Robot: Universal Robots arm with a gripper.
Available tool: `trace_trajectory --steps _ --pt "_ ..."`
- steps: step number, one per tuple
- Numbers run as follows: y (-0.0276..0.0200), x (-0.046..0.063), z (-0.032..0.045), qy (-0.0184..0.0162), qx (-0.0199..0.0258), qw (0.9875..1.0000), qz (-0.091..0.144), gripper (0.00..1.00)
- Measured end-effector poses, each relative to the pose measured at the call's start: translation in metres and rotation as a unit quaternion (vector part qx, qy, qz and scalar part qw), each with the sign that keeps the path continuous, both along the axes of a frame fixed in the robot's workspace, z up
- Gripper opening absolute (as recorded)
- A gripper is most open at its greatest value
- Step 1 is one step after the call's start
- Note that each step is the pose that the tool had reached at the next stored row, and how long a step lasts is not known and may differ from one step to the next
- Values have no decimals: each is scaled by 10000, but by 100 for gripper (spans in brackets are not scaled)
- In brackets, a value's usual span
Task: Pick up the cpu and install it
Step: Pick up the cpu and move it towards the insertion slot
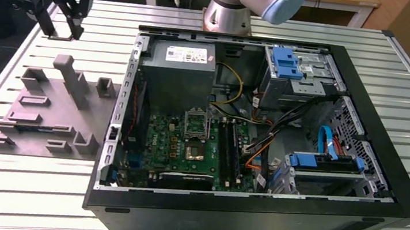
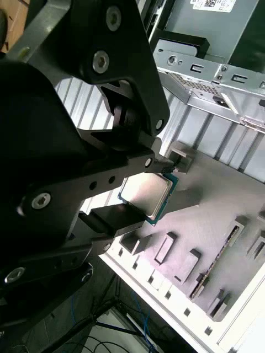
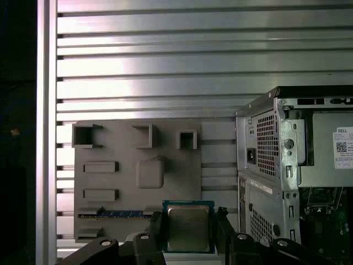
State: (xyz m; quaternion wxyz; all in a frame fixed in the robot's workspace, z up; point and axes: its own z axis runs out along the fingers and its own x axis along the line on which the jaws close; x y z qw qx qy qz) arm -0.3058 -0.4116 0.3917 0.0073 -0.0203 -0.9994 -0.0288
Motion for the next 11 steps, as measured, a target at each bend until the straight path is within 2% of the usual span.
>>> trace_trajectory --steps 11 --pt "0 30 0 0 0 10000 0 47"
